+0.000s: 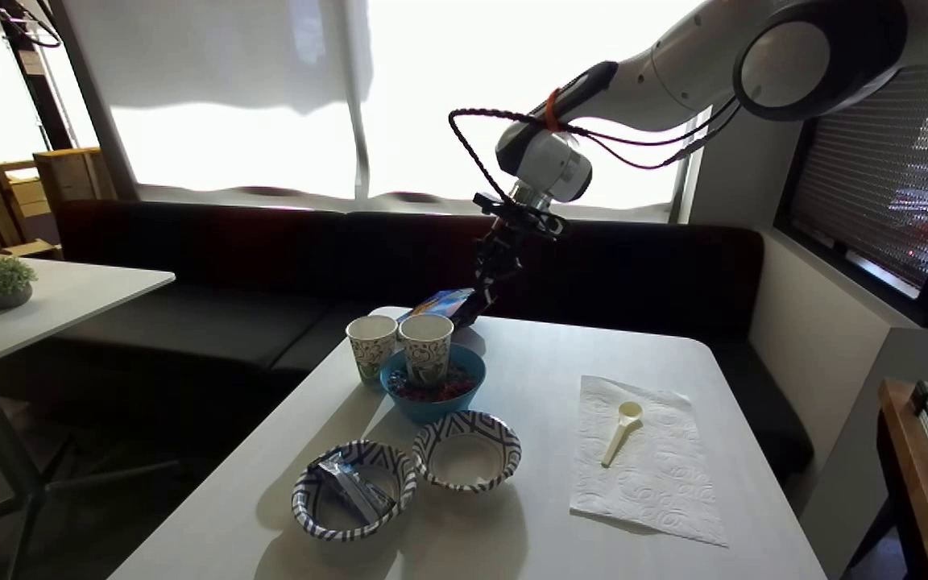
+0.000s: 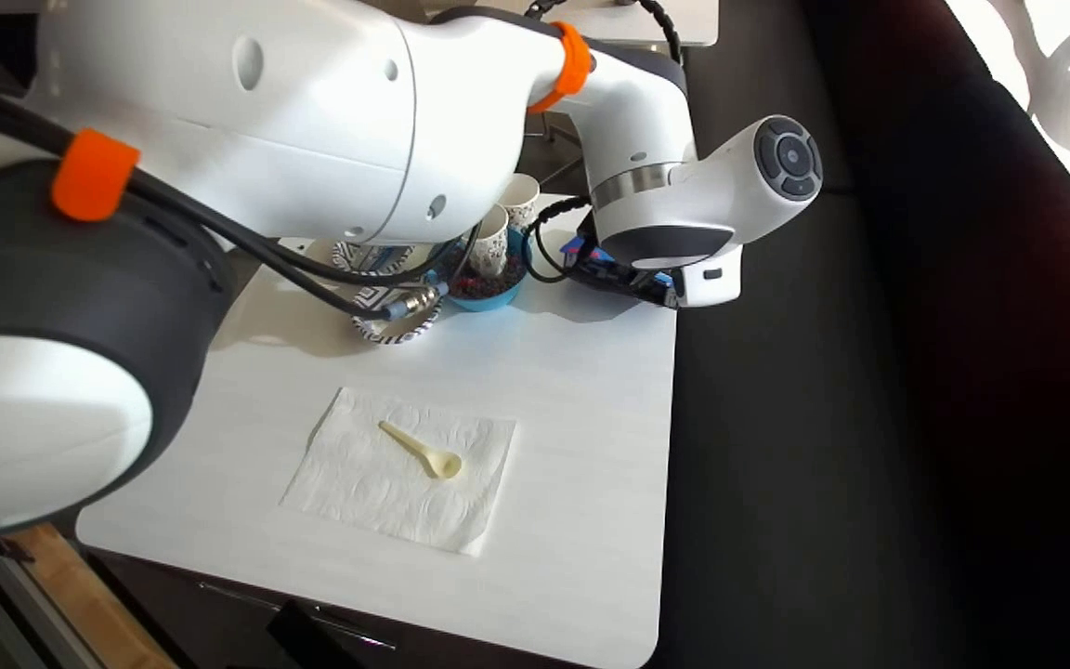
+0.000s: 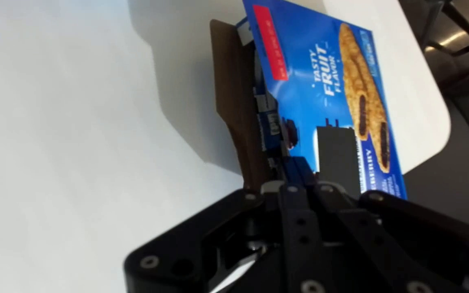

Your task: Move the box to the right

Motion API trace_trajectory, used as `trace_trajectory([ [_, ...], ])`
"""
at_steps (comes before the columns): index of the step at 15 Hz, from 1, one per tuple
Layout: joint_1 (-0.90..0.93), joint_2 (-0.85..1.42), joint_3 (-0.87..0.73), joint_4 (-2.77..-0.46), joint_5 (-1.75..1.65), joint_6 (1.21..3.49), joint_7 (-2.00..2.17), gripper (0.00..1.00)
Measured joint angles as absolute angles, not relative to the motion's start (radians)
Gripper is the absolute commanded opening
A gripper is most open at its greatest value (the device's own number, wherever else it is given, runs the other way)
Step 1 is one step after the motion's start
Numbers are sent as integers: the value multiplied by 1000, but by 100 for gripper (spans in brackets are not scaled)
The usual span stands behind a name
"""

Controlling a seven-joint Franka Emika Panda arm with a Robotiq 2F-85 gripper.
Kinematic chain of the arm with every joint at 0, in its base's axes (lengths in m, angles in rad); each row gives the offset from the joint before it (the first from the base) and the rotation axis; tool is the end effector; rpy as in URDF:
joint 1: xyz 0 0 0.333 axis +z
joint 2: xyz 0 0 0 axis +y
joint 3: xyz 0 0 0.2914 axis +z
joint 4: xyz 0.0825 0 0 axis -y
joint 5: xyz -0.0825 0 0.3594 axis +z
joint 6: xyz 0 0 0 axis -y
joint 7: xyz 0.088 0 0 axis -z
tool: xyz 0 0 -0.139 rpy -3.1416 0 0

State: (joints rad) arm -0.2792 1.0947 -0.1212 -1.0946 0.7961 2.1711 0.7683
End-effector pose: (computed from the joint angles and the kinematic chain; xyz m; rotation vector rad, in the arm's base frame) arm 0.7020 -0.2186 0.1258 -1.8458 1.8391 0.1429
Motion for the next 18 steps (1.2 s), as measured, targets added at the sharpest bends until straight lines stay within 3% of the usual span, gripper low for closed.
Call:
trace_trajectory([
  [18,-279,1290,-180,-738,426,1655,1022,0],
])
